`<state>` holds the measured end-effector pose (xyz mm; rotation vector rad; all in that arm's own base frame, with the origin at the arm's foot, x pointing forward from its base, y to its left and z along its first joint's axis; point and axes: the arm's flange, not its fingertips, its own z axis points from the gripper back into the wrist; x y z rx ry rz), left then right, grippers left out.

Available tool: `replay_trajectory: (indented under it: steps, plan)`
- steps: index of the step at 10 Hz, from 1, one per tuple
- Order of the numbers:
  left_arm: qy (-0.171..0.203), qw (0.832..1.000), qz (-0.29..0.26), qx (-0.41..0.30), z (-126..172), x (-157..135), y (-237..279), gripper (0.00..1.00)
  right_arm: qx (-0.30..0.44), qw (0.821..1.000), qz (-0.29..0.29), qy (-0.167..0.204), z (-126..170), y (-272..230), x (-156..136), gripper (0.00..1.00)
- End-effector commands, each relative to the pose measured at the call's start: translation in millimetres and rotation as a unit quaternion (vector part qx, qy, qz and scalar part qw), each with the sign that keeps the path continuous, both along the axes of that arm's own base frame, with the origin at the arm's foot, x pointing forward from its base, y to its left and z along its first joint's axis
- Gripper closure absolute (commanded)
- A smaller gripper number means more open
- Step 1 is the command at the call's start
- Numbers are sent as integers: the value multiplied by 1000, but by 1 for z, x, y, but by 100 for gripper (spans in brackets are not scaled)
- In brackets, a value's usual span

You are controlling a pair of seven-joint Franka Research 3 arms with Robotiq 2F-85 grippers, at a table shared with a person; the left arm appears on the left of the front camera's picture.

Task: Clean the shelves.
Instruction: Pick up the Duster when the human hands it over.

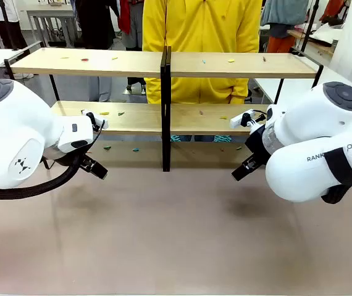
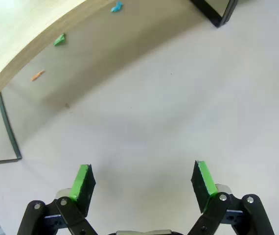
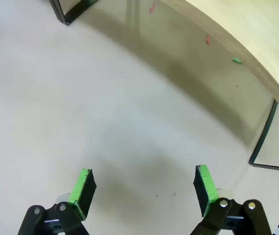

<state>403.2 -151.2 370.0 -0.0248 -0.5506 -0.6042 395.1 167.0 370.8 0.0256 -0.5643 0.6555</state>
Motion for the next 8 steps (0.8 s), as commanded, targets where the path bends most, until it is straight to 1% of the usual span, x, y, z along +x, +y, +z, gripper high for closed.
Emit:
replay_trajectory:
  steps: [1, 8]
  plan:
    - [0, 1000, 0, 0, 0, 0, 0, 0, 0, 1000, 0, 0, 0, 0, 0, 0]
    - [0, 1000, 0, 0, 0, 0, 0, 0, 0, 1000, 0, 0, 0, 0, 0, 0]
